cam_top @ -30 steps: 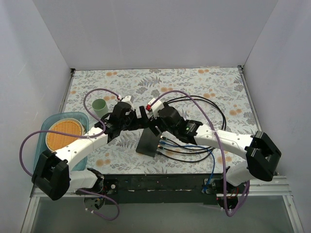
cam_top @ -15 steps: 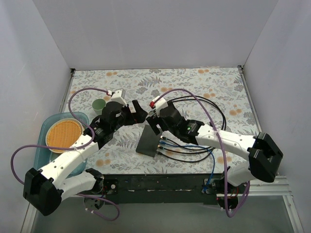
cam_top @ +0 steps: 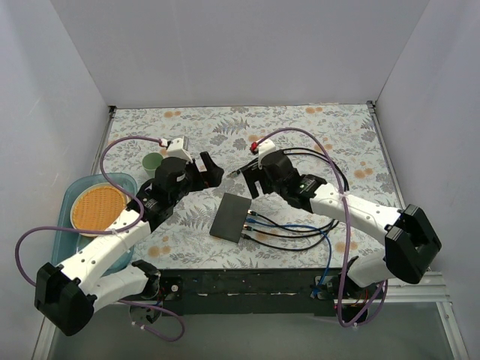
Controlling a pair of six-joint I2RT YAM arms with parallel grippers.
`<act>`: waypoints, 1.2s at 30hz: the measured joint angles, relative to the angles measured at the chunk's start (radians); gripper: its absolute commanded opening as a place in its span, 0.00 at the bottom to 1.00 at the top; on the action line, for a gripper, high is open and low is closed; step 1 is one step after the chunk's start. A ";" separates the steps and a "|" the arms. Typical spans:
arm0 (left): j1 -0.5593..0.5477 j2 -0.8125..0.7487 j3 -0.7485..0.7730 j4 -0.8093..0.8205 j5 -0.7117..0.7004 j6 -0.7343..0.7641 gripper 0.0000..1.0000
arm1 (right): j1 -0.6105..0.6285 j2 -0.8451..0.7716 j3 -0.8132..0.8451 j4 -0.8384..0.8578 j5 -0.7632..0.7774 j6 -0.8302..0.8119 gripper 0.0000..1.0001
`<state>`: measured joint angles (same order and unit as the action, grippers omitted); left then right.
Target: Insert the plug into the switch port
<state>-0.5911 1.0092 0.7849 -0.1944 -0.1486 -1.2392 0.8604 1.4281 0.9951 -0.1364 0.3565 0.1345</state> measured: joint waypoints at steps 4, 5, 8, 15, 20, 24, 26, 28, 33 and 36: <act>0.000 0.023 0.004 -0.001 -0.029 -0.004 0.98 | -0.040 -0.045 -0.003 -0.022 -0.026 0.018 0.98; 0.000 0.032 0.008 -0.005 -0.038 -0.006 0.98 | -0.050 -0.064 -0.009 -0.021 -0.031 0.023 0.99; 0.000 0.054 0.023 -0.016 -0.056 -0.013 0.98 | -0.072 -0.109 -0.021 -0.026 -0.041 0.034 0.99; 0.000 0.058 0.043 -0.019 -0.100 -0.026 0.98 | -0.088 -0.172 -0.065 -0.042 -0.025 0.054 0.99; 0.000 0.046 0.050 -0.016 -0.103 -0.022 0.98 | -0.088 -0.261 -0.119 -0.050 -0.024 0.064 0.99; 0.000 0.004 0.041 -0.003 -0.104 -0.011 0.98 | -0.088 -0.375 -0.166 -0.046 -0.019 0.064 0.98; 0.000 -0.028 0.026 0.007 -0.111 -0.005 0.98 | -0.088 -0.434 -0.195 -0.040 -0.010 0.060 0.99; 0.000 -0.058 0.007 0.019 -0.122 0.004 0.98 | -0.088 -0.485 -0.224 -0.032 0.005 0.050 0.99; 0.000 -0.084 -0.028 0.052 -0.150 0.037 0.98 | -0.088 -0.579 -0.329 0.064 0.034 -0.001 0.99; 0.000 -0.086 -0.049 0.080 -0.167 0.055 0.98 | -0.089 -0.598 -0.382 0.118 0.038 -0.047 0.99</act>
<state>-0.5911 0.9234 0.7357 -0.1139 -0.3153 -1.1839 0.7719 0.8303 0.6132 -0.0181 0.3943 0.0872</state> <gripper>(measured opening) 0.981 0.984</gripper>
